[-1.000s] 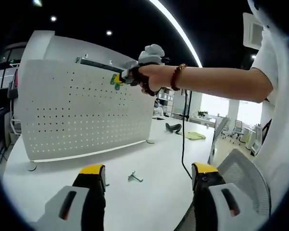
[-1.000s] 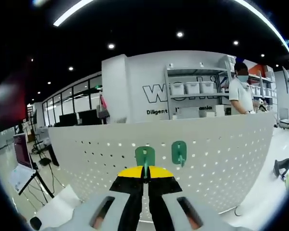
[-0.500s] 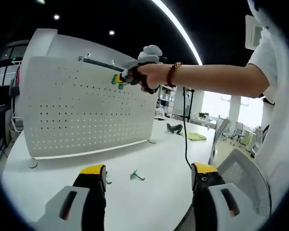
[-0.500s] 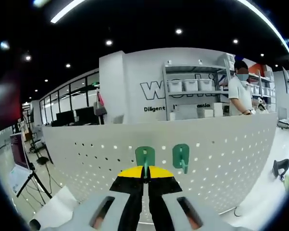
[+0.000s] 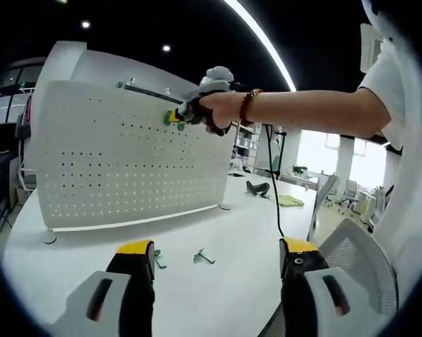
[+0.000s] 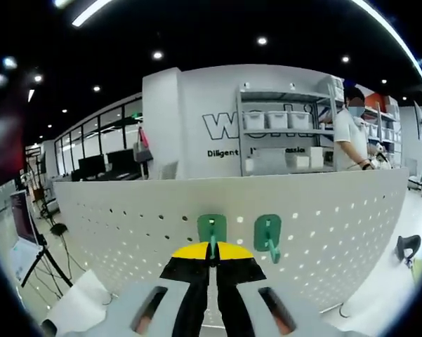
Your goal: Insert the hook assembly into the mounting plate slot until the hook locks in place.
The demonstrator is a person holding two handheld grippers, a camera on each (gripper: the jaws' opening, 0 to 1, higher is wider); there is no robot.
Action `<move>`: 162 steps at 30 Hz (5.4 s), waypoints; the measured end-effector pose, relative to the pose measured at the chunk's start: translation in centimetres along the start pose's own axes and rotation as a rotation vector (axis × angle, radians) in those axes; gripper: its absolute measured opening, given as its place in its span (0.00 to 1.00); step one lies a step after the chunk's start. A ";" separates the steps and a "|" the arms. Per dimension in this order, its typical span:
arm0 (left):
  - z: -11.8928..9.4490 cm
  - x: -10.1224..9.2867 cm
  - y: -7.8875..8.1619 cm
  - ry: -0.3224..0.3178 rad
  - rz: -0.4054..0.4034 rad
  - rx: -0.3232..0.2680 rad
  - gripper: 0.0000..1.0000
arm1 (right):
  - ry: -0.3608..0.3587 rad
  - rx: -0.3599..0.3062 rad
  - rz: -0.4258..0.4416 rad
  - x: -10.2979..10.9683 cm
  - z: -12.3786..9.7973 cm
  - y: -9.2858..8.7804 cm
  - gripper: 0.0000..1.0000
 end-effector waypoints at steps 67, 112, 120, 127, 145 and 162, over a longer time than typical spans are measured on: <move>-0.3 -1.1 0.4 0.022 0.034 0.034 0.73 | 0.127 -0.079 -0.054 -0.2 -3.2 -1.3 0.15; 1.6 0.1 -0.5 0.099 0.103 0.140 0.65 | 0.283 0.025 -0.010 -1.7 -9.2 -13.5 0.17; 2.6 0.6 -1.2 0.099 0.120 0.188 0.63 | 0.298 0.057 0.007 -1.9 -9.8 -15.9 0.18; 3.9 1.3 -2.1 0.098 0.135 0.234 0.61 | 0.312 0.090 0.012 -2.0 -10.2 -17.9 0.18; 6.4 3.6 -3.9 0.102 0.159 0.331 0.56 | 0.329 0.148 0.052 -2.3 -11.2 -21.7 0.17; 8.5 5.2 -5.4 0.111 0.158 0.390 0.56 | 0.356 0.161 0.067 -2.0 -12.7 -23.0 0.20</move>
Point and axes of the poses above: the point that each gripper's makers call its tool centre point, and the gripper's own axes: z roughly forward along the fingers, x roughly to its left, y roughly out of its top, the point moved 2 cm from there along -z, roughly backward along the fingers, and after that the axes turned 6 degrees about x, right-handed, at the moved point
